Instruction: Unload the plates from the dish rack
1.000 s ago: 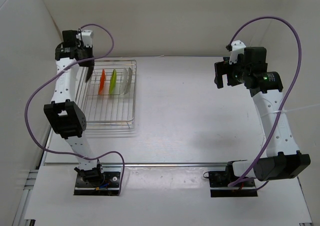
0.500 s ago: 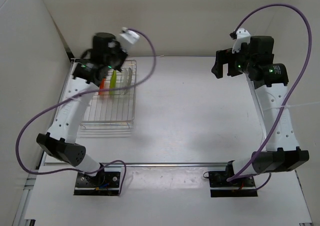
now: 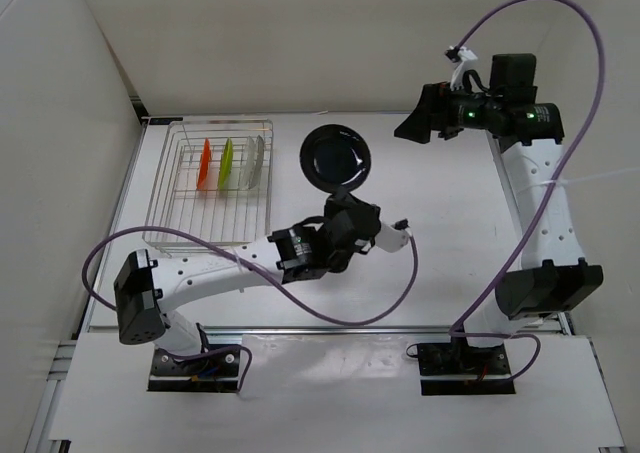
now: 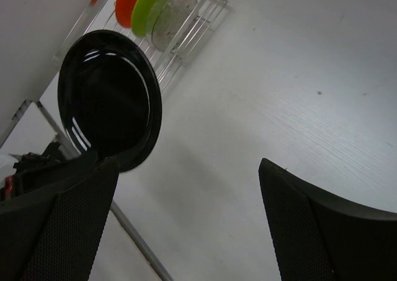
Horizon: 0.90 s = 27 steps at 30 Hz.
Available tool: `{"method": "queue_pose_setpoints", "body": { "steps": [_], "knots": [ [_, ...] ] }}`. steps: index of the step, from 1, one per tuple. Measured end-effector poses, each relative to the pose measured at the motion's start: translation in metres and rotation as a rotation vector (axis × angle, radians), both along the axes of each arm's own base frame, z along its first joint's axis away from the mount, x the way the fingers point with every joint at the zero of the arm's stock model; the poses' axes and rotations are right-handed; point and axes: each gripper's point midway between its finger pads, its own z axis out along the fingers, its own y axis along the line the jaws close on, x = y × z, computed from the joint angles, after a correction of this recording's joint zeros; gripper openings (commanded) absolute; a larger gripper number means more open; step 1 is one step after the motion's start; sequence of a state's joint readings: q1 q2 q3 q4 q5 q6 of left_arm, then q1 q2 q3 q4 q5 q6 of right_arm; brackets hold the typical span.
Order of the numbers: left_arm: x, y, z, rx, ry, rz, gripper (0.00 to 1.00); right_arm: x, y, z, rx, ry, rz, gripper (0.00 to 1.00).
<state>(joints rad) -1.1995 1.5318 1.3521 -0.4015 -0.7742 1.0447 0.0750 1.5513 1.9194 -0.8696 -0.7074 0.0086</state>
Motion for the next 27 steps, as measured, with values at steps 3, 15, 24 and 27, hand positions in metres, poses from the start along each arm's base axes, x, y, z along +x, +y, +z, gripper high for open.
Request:
{"method": "queue_pose_setpoints", "body": {
  "steps": [3,15,24,27],
  "knots": [
    [-0.018,-0.022,0.018,-0.004,-0.073,-0.052,0.11,0.000,0.019,-0.014,-0.001,0.039,0.061,0.94],
    [-0.048,-0.075,0.037,-0.005,-0.148,-0.130,0.11,-0.003,0.035,-0.020,0.052,0.087,0.166,0.68],
    [-0.040,-0.075,0.049,-0.015,-0.181,-0.111,0.11,-0.012,0.045,-0.022,0.052,0.101,0.204,0.35],
    [-0.035,-0.074,0.051,-0.020,-0.187,-0.101,0.11,-0.016,0.052,-0.025,0.041,0.100,0.228,0.00]
  ]
}}
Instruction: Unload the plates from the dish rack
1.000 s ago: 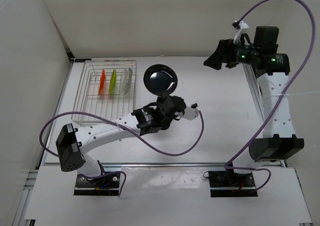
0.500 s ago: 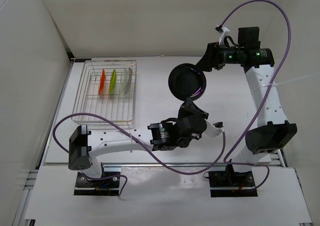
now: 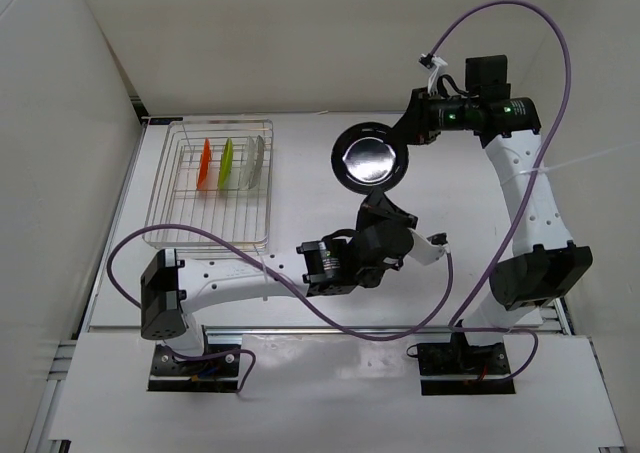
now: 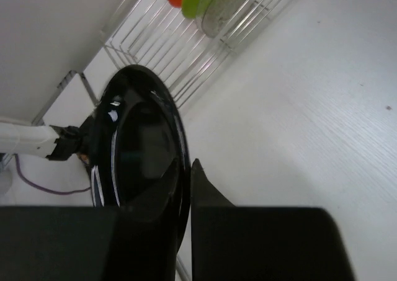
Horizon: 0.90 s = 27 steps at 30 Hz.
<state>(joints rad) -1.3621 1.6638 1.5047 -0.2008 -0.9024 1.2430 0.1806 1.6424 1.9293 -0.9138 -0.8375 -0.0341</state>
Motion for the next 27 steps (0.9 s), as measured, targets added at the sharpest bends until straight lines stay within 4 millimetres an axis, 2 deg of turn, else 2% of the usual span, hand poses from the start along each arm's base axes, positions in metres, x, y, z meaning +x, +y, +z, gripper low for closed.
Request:
{"method": "queue_pose_setpoints", "body": {
  "steps": [4,5,7,8,9,10,13,16,19,21,24,27],
  "knots": [
    [0.002,-0.001,-0.009,-0.001,0.016,0.011,0.11,0.002,0.000,0.008,0.012,-0.019,-0.019,0.00],
    [0.003,-0.001,-0.010,-0.003,0.019,0.013,0.26,0.002,-0.001,0.008,0.005,-0.025,-0.028,0.00],
    [0.004,0.000,-0.011,-0.002,0.029,0.015,0.49,0.002,-0.002,0.008,-0.006,-0.030,-0.048,0.00],
    [0.004,0.002,-0.014,0.006,0.047,0.023,0.71,0.002,-0.002,0.006,-0.019,-0.030,-0.060,0.00],
    [0.007,0.003,-0.011,0.000,0.050,0.028,0.83,0.003,-0.003,0.004,-0.034,-0.031,-0.075,0.00],
    [0.009,0.006,-0.011,-0.008,0.070,0.041,0.99,0.008,-0.006,0.001,-0.051,-0.035,-0.099,0.00],
    [0.022,0.020,-0.019,-0.034,0.136,0.089,0.99,0.029,-0.020,-0.012,-0.097,-0.019,-0.195,0.00],
    [0.037,0.047,-0.050,-0.008,0.235,0.156,0.99,0.074,-0.051,-0.039,-0.144,0.013,-0.351,0.00],
    [0.055,0.094,-0.094,0.043,0.354,0.270,0.99,0.122,-0.090,-0.087,-0.193,0.099,-0.497,0.00],
    [0.073,0.130,-0.113,0.050,0.416,0.370,0.99,0.148,-0.113,-0.128,-0.237,0.170,-0.572,0.00],
    [0.106,0.185,-0.119,-0.015,0.475,0.532,0.99,0.169,-0.141,-0.193,-0.317,0.284,-0.660,0.00],
    [0.138,0.235,-0.097,-0.166,0.492,0.672,0.99,0.174,-0.153,-0.236,-0.385,0.356,-0.700,0.00]
  ]
}}
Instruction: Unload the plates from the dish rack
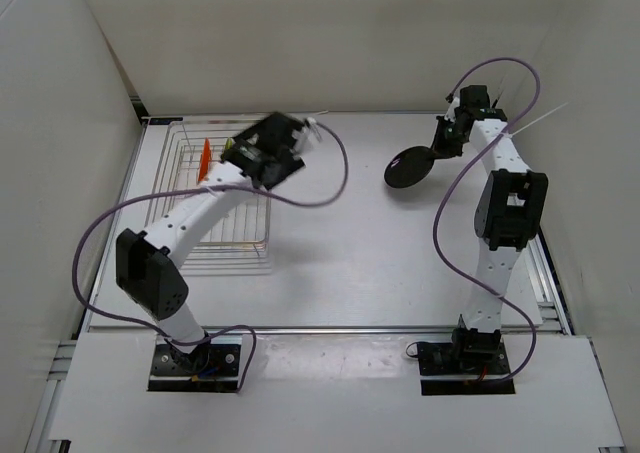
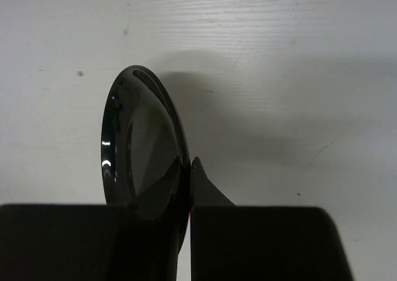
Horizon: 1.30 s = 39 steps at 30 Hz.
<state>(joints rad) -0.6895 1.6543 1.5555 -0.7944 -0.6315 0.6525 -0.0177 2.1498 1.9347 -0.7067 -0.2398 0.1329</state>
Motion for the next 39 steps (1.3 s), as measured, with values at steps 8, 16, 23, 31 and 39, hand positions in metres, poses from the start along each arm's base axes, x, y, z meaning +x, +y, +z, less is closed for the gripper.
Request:
{"method": "queue_pose_setpoints", "body": {
  "steps": [8,16,23,31,39],
  "knots": [
    [0.053,0.096,0.096,-0.388,-0.217,0.342,0.99,0.023,-0.010,-0.021,-0.056,0.007,-0.052,0.00],
    [0.060,0.106,0.053,-0.483,-0.091,0.419,0.99,0.040,-0.013,-0.036,-0.070,0.007,-0.068,0.07],
    [0.060,0.119,0.046,-0.536,-0.071,0.460,0.99,0.041,-0.014,-0.040,-0.082,0.012,-0.064,0.35],
    [0.059,0.157,0.044,-0.555,-0.096,0.546,0.99,0.032,-0.014,-0.069,-0.084,0.087,-0.050,0.36],
    [0.062,0.176,0.025,-0.689,-0.050,0.581,0.99,0.029,-0.019,-0.063,-0.112,0.085,-0.057,0.82]
  ]
}}
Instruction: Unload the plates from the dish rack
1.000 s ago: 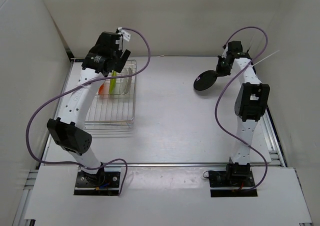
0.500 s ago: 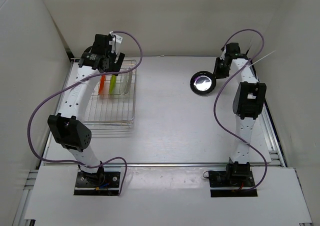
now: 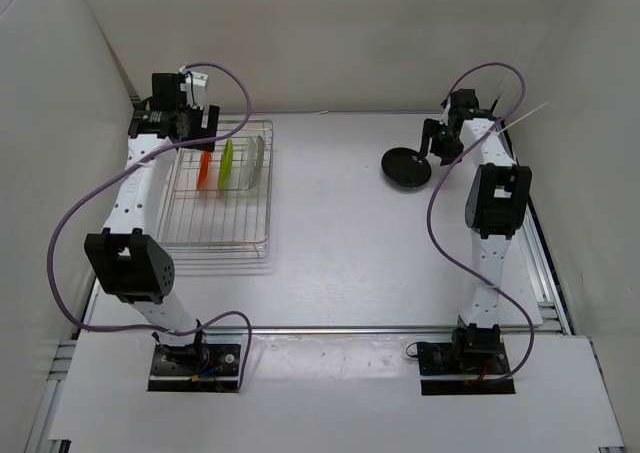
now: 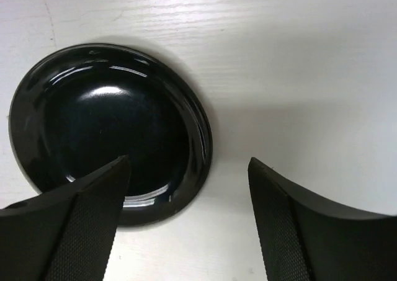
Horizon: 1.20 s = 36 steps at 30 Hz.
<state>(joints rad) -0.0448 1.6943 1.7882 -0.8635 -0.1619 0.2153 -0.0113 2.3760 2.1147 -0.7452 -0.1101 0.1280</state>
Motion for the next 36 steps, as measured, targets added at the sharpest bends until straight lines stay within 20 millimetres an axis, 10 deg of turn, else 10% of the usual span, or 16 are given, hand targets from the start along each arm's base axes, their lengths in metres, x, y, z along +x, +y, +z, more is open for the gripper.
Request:
{"method": "queue_pose_setpoints", "body": {
  "steps": [3,11,15,23,36],
  "knots": [
    [0.001,-0.006,-0.005,-0.073,0.006,-0.034,0.99,-0.002,-0.009,0.030,-0.043,-0.044,-0.023,1.00],
    [0.021,-0.023,-0.020,-0.209,0.011,-0.095,0.99,-0.028,-0.017,0.187,-0.087,-0.321,-0.039,0.99],
    [0.038,-0.018,-0.046,-0.235,0.052,-0.082,0.95,-0.056,-0.012,0.225,-0.072,-0.380,-0.006,0.97],
    [0.055,-0.004,-0.097,-0.255,0.143,-0.024,0.72,-0.094,0.004,0.203,-0.029,-0.279,0.055,0.95],
    [0.058,0.000,-0.100,-0.268,0.140,0.008,0.37,-0.099,0.015,0.197,-0.011,-0.253,0.087,0.94]
  ]
}}
